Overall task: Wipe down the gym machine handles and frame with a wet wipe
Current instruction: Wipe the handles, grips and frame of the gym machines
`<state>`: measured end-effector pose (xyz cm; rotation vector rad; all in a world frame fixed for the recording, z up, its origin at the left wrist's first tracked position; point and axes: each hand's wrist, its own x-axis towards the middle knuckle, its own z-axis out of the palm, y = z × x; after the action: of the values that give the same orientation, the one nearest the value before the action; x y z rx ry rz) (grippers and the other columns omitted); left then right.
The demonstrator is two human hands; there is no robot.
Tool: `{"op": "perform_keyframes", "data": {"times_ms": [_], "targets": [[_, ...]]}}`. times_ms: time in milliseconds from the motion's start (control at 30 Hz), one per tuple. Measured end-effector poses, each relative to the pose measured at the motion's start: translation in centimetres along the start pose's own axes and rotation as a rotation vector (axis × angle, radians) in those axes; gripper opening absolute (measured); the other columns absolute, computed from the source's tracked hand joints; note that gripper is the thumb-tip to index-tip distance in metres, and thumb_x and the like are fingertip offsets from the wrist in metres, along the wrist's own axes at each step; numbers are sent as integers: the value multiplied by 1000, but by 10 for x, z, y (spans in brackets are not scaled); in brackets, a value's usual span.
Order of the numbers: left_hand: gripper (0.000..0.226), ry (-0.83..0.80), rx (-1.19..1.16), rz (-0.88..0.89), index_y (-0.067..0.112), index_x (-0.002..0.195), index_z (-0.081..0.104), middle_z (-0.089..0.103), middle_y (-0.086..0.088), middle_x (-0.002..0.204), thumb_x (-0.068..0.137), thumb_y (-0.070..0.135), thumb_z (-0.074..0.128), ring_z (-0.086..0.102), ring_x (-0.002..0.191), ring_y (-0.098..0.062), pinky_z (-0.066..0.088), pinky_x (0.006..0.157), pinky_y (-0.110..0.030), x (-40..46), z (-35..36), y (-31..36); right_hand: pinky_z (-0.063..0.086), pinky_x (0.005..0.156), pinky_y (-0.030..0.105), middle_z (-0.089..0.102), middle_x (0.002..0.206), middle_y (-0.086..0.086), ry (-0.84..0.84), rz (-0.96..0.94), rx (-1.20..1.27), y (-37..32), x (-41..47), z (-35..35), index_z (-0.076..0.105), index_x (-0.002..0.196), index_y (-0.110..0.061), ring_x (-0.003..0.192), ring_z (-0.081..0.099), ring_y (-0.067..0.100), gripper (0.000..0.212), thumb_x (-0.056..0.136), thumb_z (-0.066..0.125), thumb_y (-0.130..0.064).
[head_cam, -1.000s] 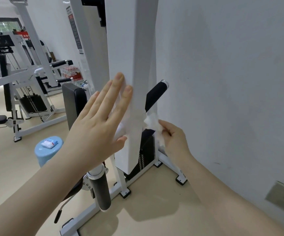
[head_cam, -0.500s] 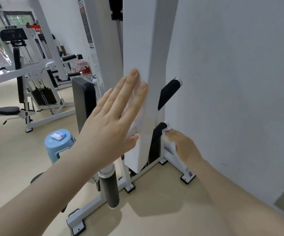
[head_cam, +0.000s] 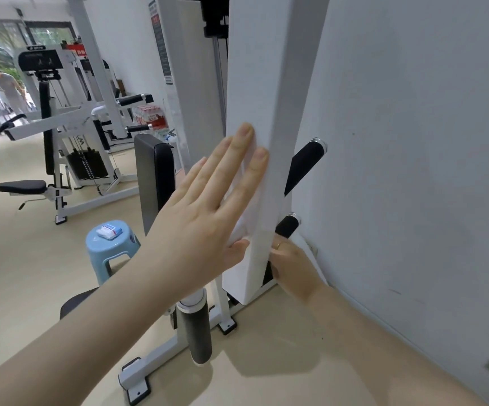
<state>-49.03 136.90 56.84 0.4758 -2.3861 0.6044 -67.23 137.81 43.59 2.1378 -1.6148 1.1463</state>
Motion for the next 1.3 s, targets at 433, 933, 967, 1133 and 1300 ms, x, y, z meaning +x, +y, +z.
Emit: {"op": "perform_keyframes", "data": {"times_ms": [433, 933, 967, 1133, 1300], "targets": [[113, -26, -30, 1, 19, 146, -7, -3, -10, 154, 67, 25, 73, -1, 144, -24, 13, 116, -41, 2, -1, 5, 51, 74, 23, 65, 112, 4, -39, 46, -163, 47, -6, -14, 61, 108, -13, 99, 59, 17, 45, 75, 36, 5], [104, -3, -12, 17, 20, 146, -14, -2, -12, 153, 72, 31, 59, -5, 143, -21, 7, 117, -34, 1, 1, -3, 42, 103, 38, 59, 125, 11, -71, -111, -123, 33, -8, 5, 55, 122, -8, 118, 45, 19, 50, 78, 40, 11], [107, -9, -14, 14, 20, 146, -13, -2, -12, 153, 72, 29, 65, -7, 143, -19, 5, 117, -33, 1, 1, -4, 41, 104, 37, 62, 119, 12, -64, -193, -129, 30, -8, 7, 54, 121, -6, 115, 45, 20, 50, 76, 38, 10], [92, -6, -19, 8, 18, 146, -4, -1, -12, 153, 75, 36, 52, -10, 142, -16, 0, 117, -28, 1, 0, -2, 49, 91, 39, 65, 115, 6, 60, -72, -269, 49, -14, 4, 52, 116, -13, 103, 60, 24, 47, 74, 58, 9], [88, -8, -48, 12, 19, 145, -4, -2, -13, 152, 74, 38, 45, -8, 143, -19, 6, 117, -32, 2, 2, 1, 55, 82, 43, 69, 105, 10, 41, -73, -158, 40, -10, 6, 63, 103, -5, 101, 64, 29, 39, 69, 62, 14]]}}
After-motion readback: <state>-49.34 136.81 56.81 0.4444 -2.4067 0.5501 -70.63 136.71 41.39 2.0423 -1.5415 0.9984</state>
